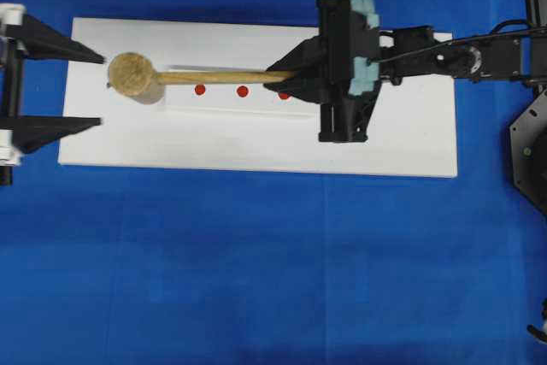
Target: Hit the mark with a hammer.
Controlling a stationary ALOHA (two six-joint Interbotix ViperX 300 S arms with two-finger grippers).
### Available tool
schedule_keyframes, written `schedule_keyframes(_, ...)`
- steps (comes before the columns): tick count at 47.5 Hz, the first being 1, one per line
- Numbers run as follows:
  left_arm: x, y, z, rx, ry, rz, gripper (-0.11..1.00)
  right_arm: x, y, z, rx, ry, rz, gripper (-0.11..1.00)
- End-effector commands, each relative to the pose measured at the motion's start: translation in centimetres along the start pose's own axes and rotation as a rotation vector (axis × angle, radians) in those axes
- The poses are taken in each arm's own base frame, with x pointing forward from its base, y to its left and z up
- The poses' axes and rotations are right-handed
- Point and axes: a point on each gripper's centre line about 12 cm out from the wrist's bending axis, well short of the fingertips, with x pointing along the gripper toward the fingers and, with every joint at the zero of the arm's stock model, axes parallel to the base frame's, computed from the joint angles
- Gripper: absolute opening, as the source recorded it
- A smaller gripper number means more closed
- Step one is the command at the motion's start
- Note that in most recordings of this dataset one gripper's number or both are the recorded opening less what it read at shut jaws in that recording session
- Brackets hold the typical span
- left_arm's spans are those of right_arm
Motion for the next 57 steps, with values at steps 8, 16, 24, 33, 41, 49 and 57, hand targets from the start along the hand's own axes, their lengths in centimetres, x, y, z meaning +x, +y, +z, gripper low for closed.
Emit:
schedule_keyframes(8,-2.8,0.0,-0.4,-0.002,0.023,-0.003,0.88,-1.7,0.1,0.7,0.027,-0.039,-0.002,0.01)
schedule_keyframes(16,-4.1,0.0,-0.7,-0.003,0.054,-0.004,0.88,-2.0,0.1,0.1,0.044,-0.029,-0.003,0.01)
schedule_keyframes(24,-4.2,-0.1,-1.2,0.002,0.067,-0.006,0.88,-1.9,0.1,0.1,0.044,-0.027,-0.001,0.01)
schedule_keyframes(33,-4.1,-0.1,-1.4,0.011,0.072,-0.005,0.88,-1.9,-0.8,0.1,0.048,-0.042,-0.061,0.01)
schedule_keyframes(41,-4.2,-0.1,-1.5,0.012,0.072,-0.006,0.87,-2.0,-2.0,0.1,0.054,-0.057,-0.126,0.01)
schedule_keyframes(49,-4.2,-0.1,-1.6,0.012,0.073,-0.006,0.87,-2.0,-2.0,0.0,0.054,-0.054,-0.127,0.01)
schedule_keyframes(57,-4.2,-0.1,-1.6,0.012,0.073,-0.006,0.87,-2.0,-2.0,-0.4,0.057,-0.042,-0.126,0.01)
